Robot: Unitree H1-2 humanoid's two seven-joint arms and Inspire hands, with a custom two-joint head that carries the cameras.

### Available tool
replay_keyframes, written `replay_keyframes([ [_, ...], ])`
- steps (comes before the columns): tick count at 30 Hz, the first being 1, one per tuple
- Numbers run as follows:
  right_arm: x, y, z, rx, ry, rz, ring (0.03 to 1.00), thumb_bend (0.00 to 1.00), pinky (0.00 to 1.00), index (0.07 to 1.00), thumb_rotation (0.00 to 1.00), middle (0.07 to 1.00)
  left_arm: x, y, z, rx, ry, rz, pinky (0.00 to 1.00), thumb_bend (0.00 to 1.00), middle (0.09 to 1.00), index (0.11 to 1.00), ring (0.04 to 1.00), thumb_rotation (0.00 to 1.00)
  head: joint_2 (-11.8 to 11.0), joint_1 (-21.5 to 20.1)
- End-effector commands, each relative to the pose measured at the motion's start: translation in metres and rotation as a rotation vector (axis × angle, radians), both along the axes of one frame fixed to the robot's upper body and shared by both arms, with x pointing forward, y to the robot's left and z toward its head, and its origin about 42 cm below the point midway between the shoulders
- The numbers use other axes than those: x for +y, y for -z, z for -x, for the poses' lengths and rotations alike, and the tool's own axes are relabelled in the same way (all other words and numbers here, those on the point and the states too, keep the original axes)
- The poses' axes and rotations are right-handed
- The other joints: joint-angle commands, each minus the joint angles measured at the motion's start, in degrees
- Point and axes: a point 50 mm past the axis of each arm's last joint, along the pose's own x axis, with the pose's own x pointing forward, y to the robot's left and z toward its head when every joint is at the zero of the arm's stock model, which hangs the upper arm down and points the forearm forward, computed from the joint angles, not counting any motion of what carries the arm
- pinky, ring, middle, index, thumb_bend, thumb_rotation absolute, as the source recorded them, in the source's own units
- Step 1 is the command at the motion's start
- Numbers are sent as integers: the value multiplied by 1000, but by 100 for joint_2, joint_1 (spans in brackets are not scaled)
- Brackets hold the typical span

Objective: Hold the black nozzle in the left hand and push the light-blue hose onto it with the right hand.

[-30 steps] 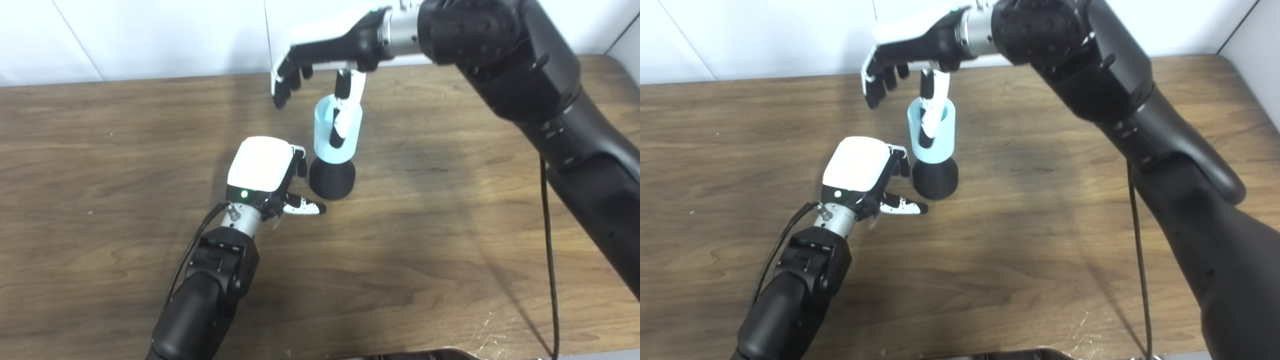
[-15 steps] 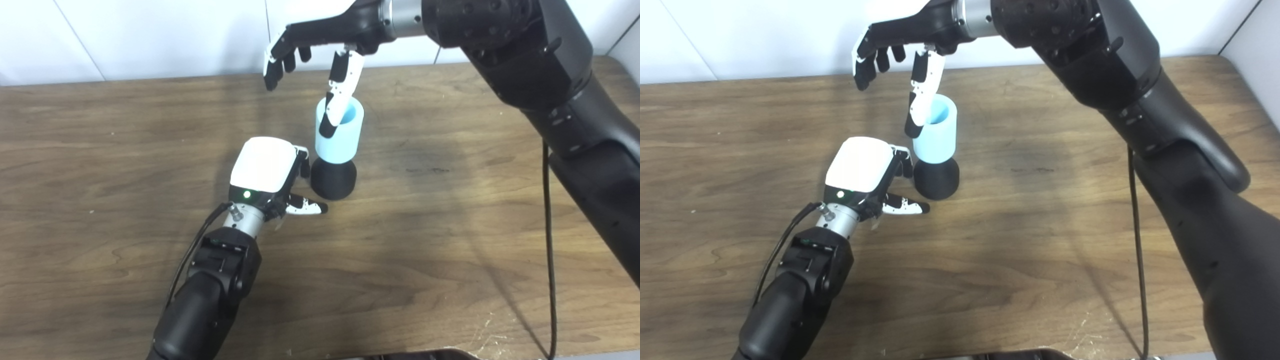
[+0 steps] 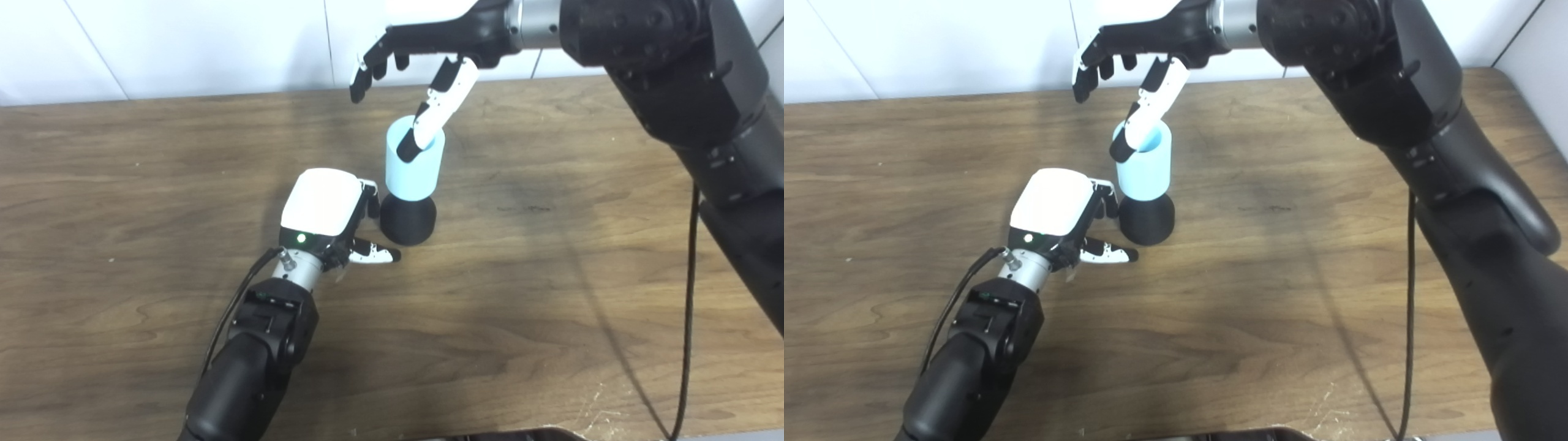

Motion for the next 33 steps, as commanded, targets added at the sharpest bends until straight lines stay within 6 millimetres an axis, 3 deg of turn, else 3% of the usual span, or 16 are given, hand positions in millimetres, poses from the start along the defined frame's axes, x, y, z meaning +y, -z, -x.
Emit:
replay_keyframes([
  [1,-9,-22,6,-101,13,-43,763,828,680,733,741,765,5,-9,-4,-69,-42,-4,423,527,464,496,496,0,5,9],
  [4,-11,-19,4,-89,21,-50,760,823,677,731,748,763,6,-17,-3,-114,-64,4,435,526,462,503,508,0,-4,24],
  [6,-12,-18,3,-81,29,-54,765,823,682,734,745,769,6,-24,-3,-138,-71,4,442,522,533,496,525,63,-14,21],
  [7,-12,-17,3,-79,32,-54,765,822,681,734,742,770,6,-27,-2,-146,-75,6,449,710,550,551,534,161,-16,19],
  [8,-12,-16,3,-81,33,-53,766,820,682,735,740,771,6,-31,-2,-154,-79,16,457,816,566,586,544,222,-19,17],
  [9,-12,-16,2,-81,36,-53,763,814,677,734,735,770,6,-36,-3,-162,-84,31,470,901,589,625,561,275,-28,11],
  [11,-13,-14,1,-80,42,-56,760,814,670,733,729,770,7,-44,-4,-163,-94,56,522,973,640,683,605,319,-30,12],
  [15,-14,-13,-2,-75,52,-58,759,821,668,730,717,772,9,-55,-7,-138,-127,81,692,1000,785,808,744,378,-30,12],
  [20,-14,-12,-6,-76,56,-57,760,842,672,722,706,770,11,-55,-12,-116,-149,113,972,1000,953,895,957,467,-26,24],
  [23,-14,-12,-8,-84,56,-53,769,851,686,713,700,770,10,-51,-15,-87,-156,151,998,1000,995,908,996,477,-26,23],
  [33,-14,-11,-12,-76,59,-51,787,887,717,695,640,760,-1,-36,-24,75,-139,261,1000,1000,1000,893,1000,482,1,-28],
])
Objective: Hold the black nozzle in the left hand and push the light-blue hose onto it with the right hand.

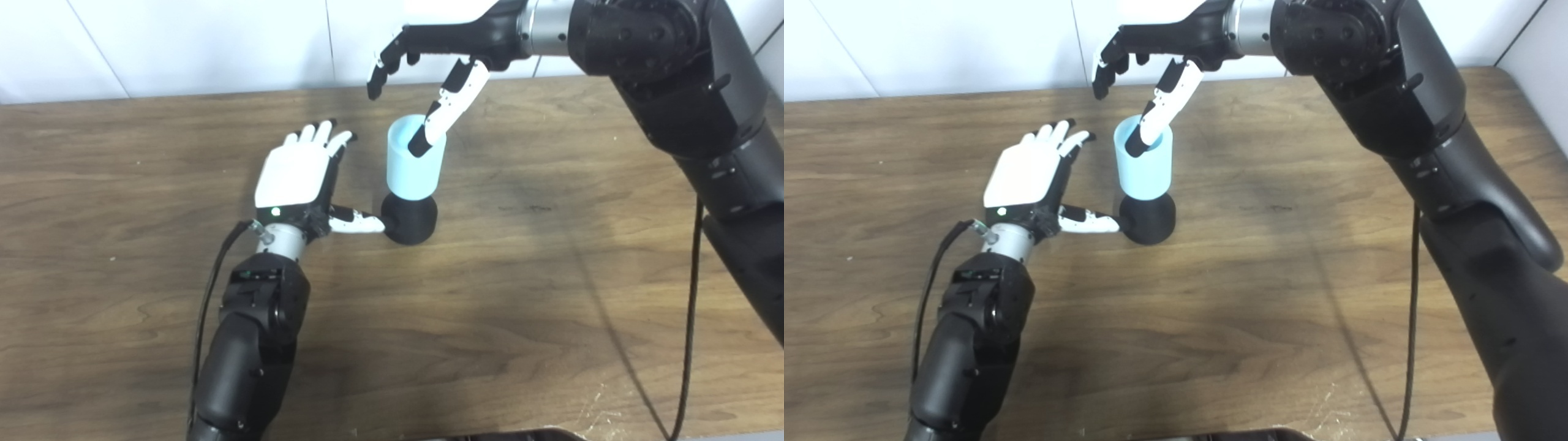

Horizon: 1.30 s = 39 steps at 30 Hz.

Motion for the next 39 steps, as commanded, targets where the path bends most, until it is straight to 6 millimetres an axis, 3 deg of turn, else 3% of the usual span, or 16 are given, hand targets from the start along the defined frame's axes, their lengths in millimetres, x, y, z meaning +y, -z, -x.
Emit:
replay_keyframes([
  [1,-1,-26,1,-83,0,-27,787,892,716,695,629,762,-7,-13,-7,-35,8,22,1000,1000,1000,889,1000,483,1,-2],
  [8,1,-26,1,-87,1,-23,773,935,696,687,599,756,-17,-1,-12,37,33,43,1000,1000,1000,863,1000,518,23,-9],
  [20,4,-24,2,-74,8,-28,767,965,698,675,513,751,-27,10,-14,84,54,54,1000,1000,1000,830,1000,489,48,-27],
  [39,4,-21,4,-61,15,-33,770,993,708,674,448,748,-45,26,-8,91,99,75,1000,1000,1000,844,1000,453,131,-46],
])
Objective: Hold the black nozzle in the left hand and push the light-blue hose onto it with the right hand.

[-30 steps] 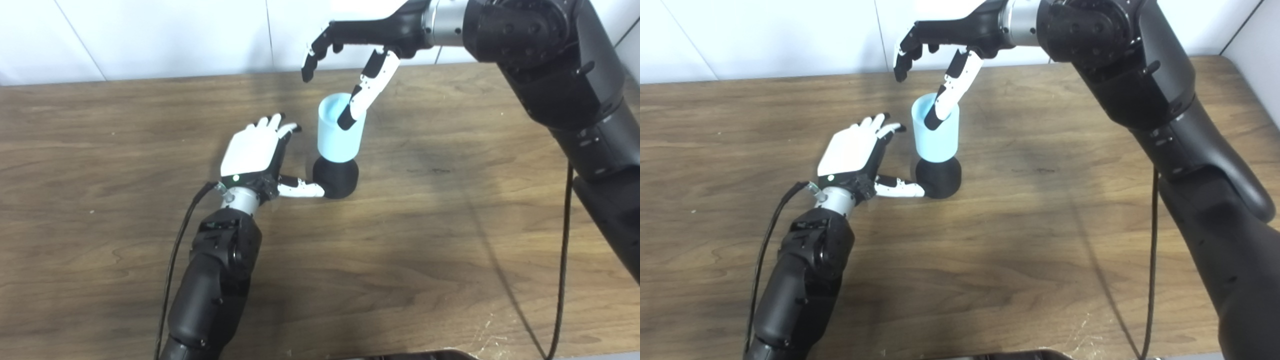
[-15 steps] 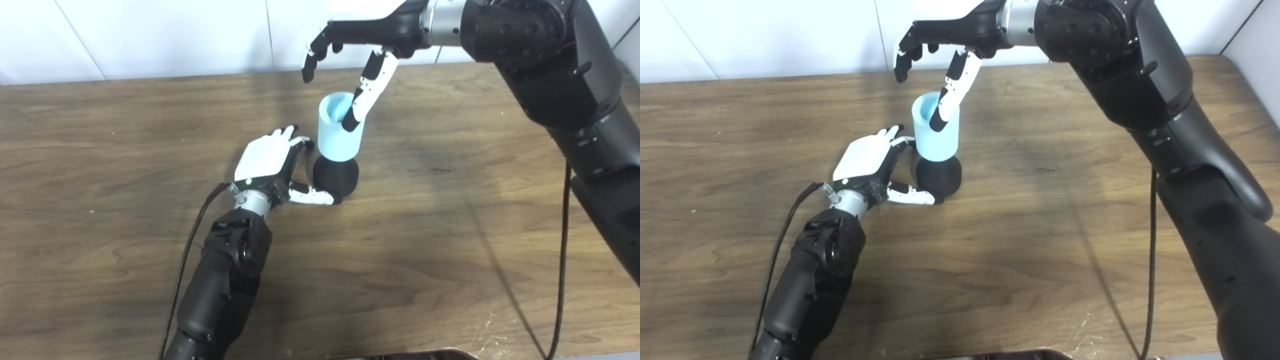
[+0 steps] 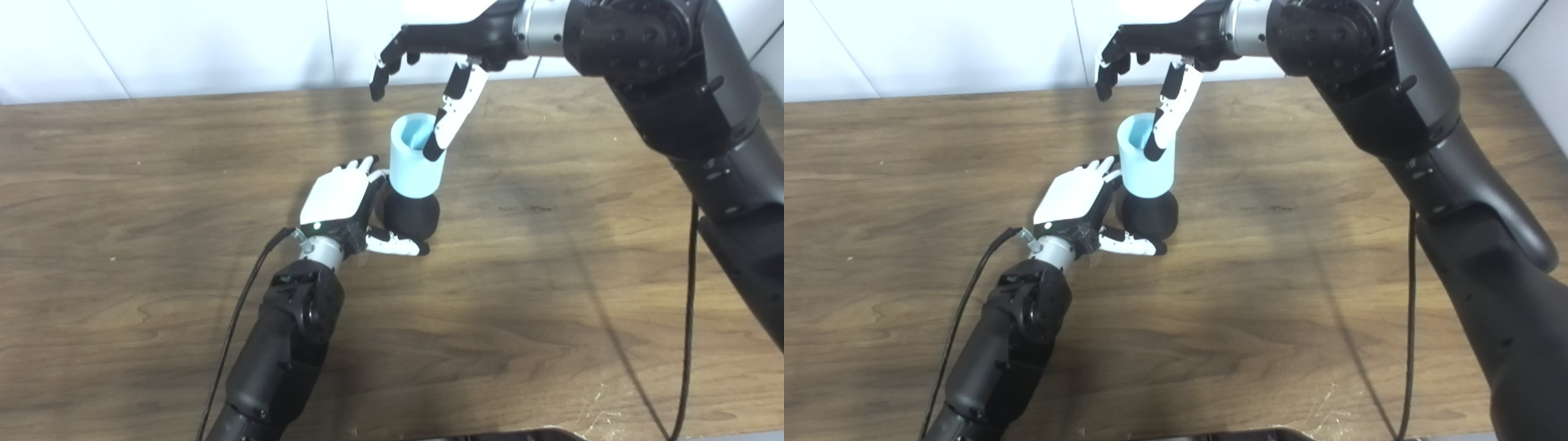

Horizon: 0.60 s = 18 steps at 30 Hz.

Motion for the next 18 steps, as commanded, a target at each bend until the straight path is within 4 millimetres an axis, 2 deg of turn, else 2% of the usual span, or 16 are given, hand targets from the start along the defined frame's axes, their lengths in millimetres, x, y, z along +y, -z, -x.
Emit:
replay_keyframes([
  [1,1,-22,4,-69,-8,-26,770,994,711,674,447,747,-10,-11,-3,-50,22,24,1000,1000,1000,843,1000,451,11,-14],
  [7,0,-20,3,-69,-13,-32,761,993,698,669,445,738,-9,-8,-3,-48,32,29,1000,1000,1000,818,1000,414,22,-30],
  [12,0,-19,4,-64,-10,-32,779,992,717,670,448,741,-8,-6,-1,-73,37,52,1000,987,987,752,1000,384,34,-35],
  [17,0,-18,3,-63,-20,-31,790,967,744,670,446,731,-9,-2,-2,-123,26,95,1000,804,875,625,942,242,38,-26],
  [18,0,-18,3,-63,-19,-30,793,961,750,672,445,732,-9,-2,-2,-131,25,105,1000,634,848,547,923,144,38,-26],
])
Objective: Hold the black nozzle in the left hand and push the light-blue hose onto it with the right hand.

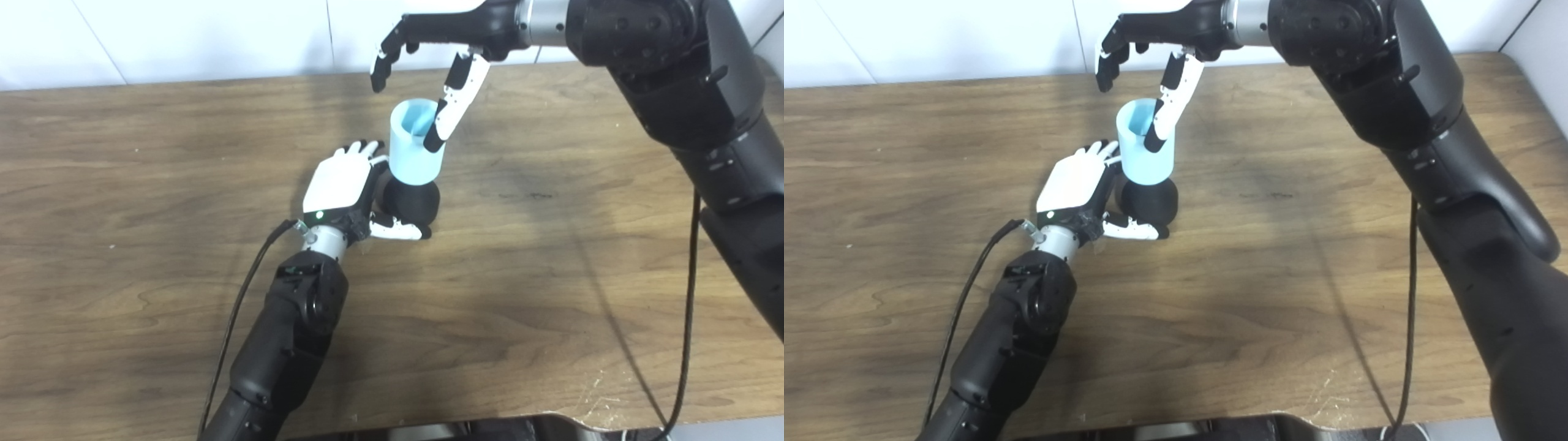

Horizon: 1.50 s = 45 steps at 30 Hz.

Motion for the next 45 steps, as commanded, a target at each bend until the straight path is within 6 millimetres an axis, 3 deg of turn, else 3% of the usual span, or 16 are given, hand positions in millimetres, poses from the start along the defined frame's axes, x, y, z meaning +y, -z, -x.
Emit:
replay_keyframes([
  [1,1,-23,3,-77,-10,-26,794,959,753,672,445,732,-6,-6,-3,-61,15,42,1000,577,832,520,911,109,3,-8],
  [3,1,-22,3,-80,-9,-26,791,954,747,671,436,728,-7,-5,-4,-77,13,68,1000,529,786,494,876,76,3,-8],
  [9,0,-20,2,-87,-9,-23,792,952,736,668,424,722,-7,-2,-7,-131,-2,122,980,514,723,484,827,61,2,-2],
  [21,-3,-20,3,-87,7,-29,803,970,744,664,406,722,1,-5,-7,-194,4,84,980,516,704,483,812,59,0,74],
  [29,-4,-19,3,-87,11,-36,806,977,754,664,416,722,25,-10,-3,-235,-8,9,948,518,691,481,786,58,-19,131],
  [39,-5,-19,3,-92,10,-39,805,972,752,661,443,723,62,-10,8,-243,-4,-12,998,520,748,482,794,51,-70,264],
  [45,-8,-18,4,-107,-2,-39,810,888,755,669,480,728,79,-7,18,-247,-32,-23,988,521,761,483,805,53,-106,323],
])
